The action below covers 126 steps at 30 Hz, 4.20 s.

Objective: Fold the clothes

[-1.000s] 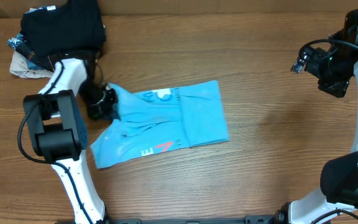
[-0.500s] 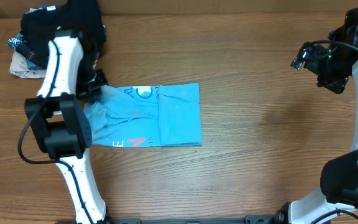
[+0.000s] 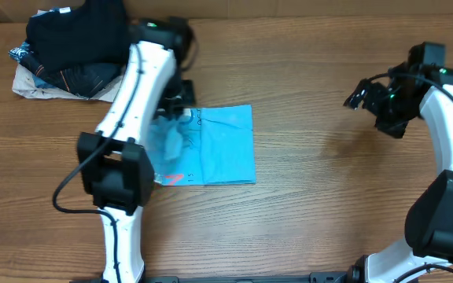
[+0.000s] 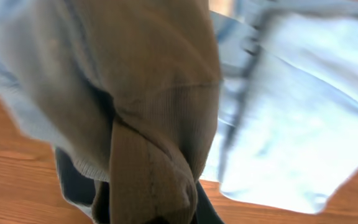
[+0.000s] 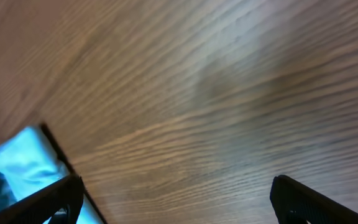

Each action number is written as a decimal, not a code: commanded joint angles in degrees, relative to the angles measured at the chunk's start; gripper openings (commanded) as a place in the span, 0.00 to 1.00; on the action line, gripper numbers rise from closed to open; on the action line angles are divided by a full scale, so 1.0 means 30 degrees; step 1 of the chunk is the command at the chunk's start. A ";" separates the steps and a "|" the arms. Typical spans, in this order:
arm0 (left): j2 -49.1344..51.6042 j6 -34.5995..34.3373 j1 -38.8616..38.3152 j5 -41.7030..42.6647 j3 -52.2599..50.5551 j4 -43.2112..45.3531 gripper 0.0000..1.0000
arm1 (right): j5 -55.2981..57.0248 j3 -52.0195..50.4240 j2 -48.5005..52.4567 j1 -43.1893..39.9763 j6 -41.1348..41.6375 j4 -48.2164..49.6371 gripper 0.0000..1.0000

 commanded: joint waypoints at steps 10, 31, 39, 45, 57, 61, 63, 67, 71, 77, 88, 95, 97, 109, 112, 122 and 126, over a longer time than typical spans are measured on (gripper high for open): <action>-0.0270 -0.2251 -0.4597 -0.0182 0.0284 0.2659 0.05 | -0.0437 -0.1880 -0.0321 0.1319 0.0066 0.0940 1.00; -0.0226 -0.1698 -0.4940 0.2171 -0.0211 0.4014 0.38 | -0.0444 -0.1880 -0.0321 0.1479 0.0066 0.1013 1.00; -0.0255 -0.0444 -0.4634 0.2586 0.0925 0.3818 0.45 | -0.1785 -0.1880 -0.0321 0.1479 0.0066 0.1377 1.00; -0.0255 -0.0503 -0.2200 0.1100 0.4051 0.0248 0.64 | -0.2790 -0.1880 -0.0328 0.1515 0.0066 0.1559 1.00; -0.0248 0.5377 0.2725 0.4000 0.1450 -0.1450 1.00 | -0.2783 -0.1880 -0.0321 0.1515 0.0051 0.1566 1.00; -0.0248 0.8102 0.3220 0.7606 -0.0831 -0.1450 0.99 | -0.2783 -0.1880 -0.0321 0.1515 0.0058 0.1727 1.00; -0.0248 0.8378 0.3169 0.8247 -0.1865 -0.1319 0.99 | -0.2790 -0.1880 -0.0321 0.1515 0.0066 0.1872 1.00; -0.0248 0.7883 0.2936 0.8867 -0.3840 0.0393 0.98 | -0.2790 -0.1880 -0.0321 0.1515 0.0066 0.1931 1.00; -0.0248 0.6710 0.2958 0.9770 -0.5778 0.2543 0.93 | -0.2783 -0.1880 -0.0321 0.1515 0.0051 0.1800 1.00; -0.0240 0.6331 0.2958 0.9777 -0.7621 0.4561 0.86 | -0.2783 -0.1880 -0.0321 0.1515 0.0058 0.1792 1.00; -0.0248 0.6353 0.2871 0.9894 -0.7766 0.6025 0.40 | -0.2783 -0.1880 -0.0321 0.1515 0.0058 0.1792 1.00; -0.0313 0.6353 0.2404 0.9901 -0.7745 0.5574 0.04 | -0.2783 -0.1880 -0.0321 0.1515 0.0058 0.1792 1.00; -0.0481 0.6353 0.2164 0.9901 -0.7730 0.5399 0.04 | -0.2783 -0.1880 -0.0321 0.1515 0.0058 0.1792 1.00; -0.3840 0.5610 -0.0612 0.9617 -0.7708 0.4983 0.08 | -0.2783 -0.1880 -0.0321 0.1515 0.0066 0.1865 1.00; -0.3745 0.5581 -0.1093 0.9624 -0.7708 0.4969 0.09 | -0.2783 -0.1880 -0.0321 0.1515 0.0066 0.1858 1.00; -0.3483 0.4830 -0.3643 0.9617 -0.7716 0.5319 0.09 | -0.2783 -0.1880 -0.0321 0.1515 0.0066 0.1938 1.00; -0.3461 0.4830 -0.4641 0.9588 -0.7716 0.5603 0.11 | -0.2783 -0.1880 -0.0321 0.1515 0.0066 0.1989 1.00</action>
